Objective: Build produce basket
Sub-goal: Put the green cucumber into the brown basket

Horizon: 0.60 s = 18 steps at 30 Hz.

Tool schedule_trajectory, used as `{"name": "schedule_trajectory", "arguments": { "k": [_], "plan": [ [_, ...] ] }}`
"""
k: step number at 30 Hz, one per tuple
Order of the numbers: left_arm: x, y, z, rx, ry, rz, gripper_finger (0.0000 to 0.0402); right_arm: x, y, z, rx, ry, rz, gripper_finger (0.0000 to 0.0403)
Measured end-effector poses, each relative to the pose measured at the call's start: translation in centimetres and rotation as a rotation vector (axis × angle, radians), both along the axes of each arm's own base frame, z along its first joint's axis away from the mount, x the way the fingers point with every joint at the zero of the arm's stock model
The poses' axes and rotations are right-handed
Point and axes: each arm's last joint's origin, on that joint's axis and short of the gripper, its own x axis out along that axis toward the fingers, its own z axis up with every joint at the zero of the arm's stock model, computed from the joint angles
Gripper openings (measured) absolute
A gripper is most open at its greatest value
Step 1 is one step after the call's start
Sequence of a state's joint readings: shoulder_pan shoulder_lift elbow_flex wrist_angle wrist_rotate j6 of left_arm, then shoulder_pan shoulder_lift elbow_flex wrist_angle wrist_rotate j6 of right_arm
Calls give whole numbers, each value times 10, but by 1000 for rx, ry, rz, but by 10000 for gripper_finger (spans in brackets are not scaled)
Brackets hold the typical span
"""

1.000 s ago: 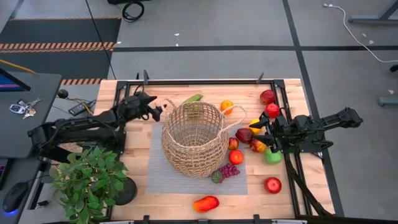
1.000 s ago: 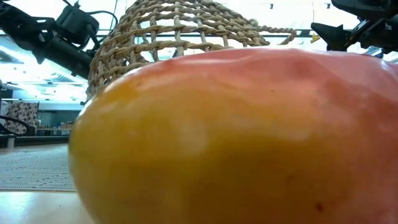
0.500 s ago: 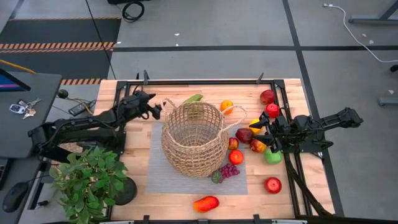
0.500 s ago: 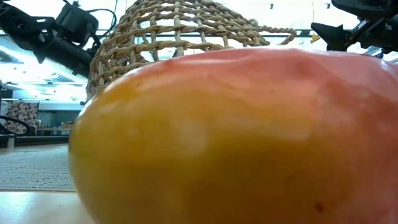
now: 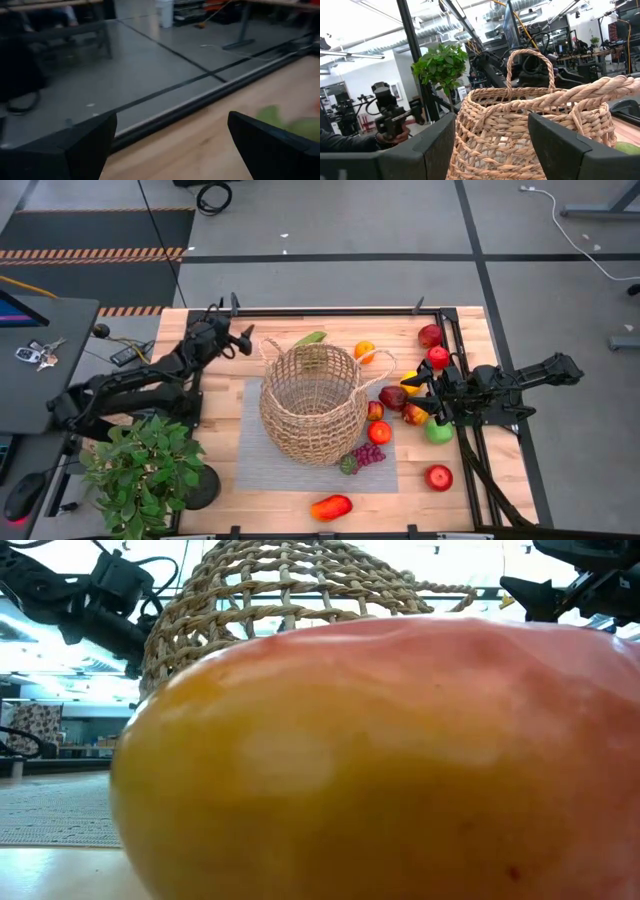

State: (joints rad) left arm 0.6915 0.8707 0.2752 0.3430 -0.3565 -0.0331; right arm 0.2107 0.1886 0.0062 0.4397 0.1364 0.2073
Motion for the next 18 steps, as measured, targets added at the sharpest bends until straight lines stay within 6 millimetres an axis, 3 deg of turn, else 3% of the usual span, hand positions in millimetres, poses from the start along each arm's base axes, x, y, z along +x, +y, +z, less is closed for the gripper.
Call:
{"name": "schedule_trajectory", "arguments": {
  "k": [3,6,13,18],
  "plan": [
    [-1,6,1,12,37,20,389,0,0,0,0,0,0,255],
    [8,15,0,-92,106,-5,389,0,0,0,0,0,0,255],
    [59,59,16,-302,225,-176,389,0,0,0,0,0,0,255],
    [90,87,6,-431,245,-319,389,0,0,0,0,0,0,255]
  ]
}}
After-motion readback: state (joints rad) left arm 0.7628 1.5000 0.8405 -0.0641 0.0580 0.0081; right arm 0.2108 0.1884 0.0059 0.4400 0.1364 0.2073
